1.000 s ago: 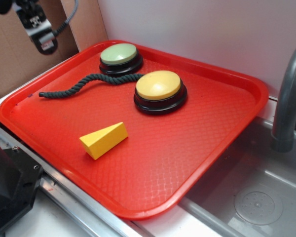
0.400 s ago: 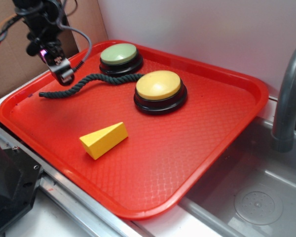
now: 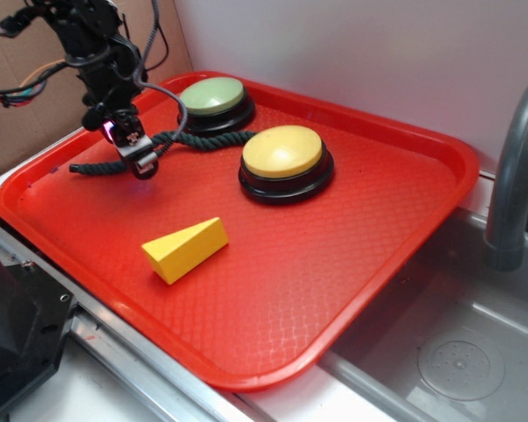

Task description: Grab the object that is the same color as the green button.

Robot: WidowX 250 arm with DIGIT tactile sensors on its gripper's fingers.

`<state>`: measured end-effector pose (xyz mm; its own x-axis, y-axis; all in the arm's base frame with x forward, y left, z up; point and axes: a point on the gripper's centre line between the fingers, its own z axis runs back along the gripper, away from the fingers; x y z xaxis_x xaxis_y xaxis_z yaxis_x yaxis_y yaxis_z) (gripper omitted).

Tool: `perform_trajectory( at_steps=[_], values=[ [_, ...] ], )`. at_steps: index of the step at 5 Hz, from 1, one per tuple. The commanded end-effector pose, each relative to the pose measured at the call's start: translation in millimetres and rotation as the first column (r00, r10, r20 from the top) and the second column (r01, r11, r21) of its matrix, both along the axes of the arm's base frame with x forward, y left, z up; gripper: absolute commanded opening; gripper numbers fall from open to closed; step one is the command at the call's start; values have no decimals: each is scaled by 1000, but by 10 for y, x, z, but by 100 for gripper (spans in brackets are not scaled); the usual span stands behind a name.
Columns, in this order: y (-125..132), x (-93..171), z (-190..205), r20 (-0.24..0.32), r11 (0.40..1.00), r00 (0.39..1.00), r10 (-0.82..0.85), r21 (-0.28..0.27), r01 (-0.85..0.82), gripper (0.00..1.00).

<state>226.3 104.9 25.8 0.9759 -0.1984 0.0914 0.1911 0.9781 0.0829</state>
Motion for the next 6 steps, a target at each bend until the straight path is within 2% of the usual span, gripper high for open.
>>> perform_trajectory(
  at_steps=[1, 2, 3, 4, 5, 6],
  values=[
    [55, 160, -27, 75, 1000, 997, 23, -1, -23, 35],
    [53, 157, -14, 80, 999, 996, 33, -10, -33, 0],
    [55, 145, -33, 76, 999, 996, 49, -15, -48, 0],
    [52, 71, 124, 52, 990, 989, 135, -34, -134, 0],
    [-80, -48, 525, 4, 965, 965, 261, 10, -261, 0],
    [-301, -125, 893, -48, 947, 946, 321, 31, -320, 0]
  ],
)
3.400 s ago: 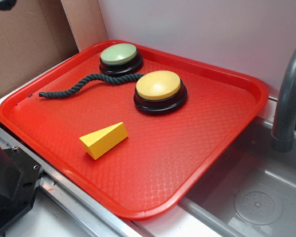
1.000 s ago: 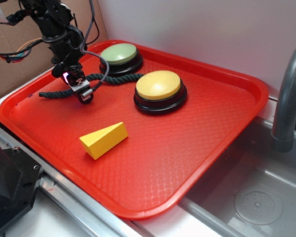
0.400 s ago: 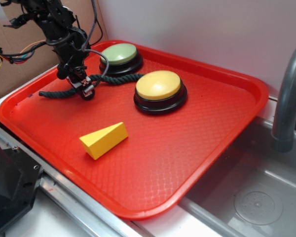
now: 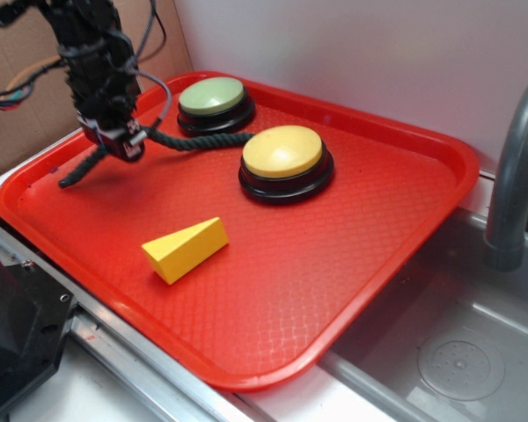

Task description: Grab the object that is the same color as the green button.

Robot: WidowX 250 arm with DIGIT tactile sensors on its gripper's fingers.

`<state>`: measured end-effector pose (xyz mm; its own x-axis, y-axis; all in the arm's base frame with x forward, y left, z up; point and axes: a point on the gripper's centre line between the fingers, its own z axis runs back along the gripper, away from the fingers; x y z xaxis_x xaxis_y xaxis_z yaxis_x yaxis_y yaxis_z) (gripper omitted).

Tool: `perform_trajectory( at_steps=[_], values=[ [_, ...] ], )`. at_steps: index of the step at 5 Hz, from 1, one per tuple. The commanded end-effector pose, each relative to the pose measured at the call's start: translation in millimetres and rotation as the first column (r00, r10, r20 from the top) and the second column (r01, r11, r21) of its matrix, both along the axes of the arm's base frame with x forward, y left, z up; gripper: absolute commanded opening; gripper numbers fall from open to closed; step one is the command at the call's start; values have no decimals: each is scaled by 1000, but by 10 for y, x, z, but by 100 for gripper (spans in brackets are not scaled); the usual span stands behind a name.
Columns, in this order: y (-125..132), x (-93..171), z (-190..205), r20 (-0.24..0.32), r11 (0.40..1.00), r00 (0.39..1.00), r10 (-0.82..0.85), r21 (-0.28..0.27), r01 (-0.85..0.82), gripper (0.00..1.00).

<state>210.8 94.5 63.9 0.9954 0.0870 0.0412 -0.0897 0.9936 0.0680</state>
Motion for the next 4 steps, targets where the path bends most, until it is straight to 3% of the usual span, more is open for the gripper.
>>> perform_trajectory(
  at_steps=[1, 2, 4],
  values=[
    [-483, -77, 820, -13, 997, 997, 79, 14, -78, 0],
    [-728, -128, 935, 0, 993, 995, 96, -75, -96, 0],
    [-977, -135, 906, -8, 976, 987, 161, -144, -160, 0]
  ],
)
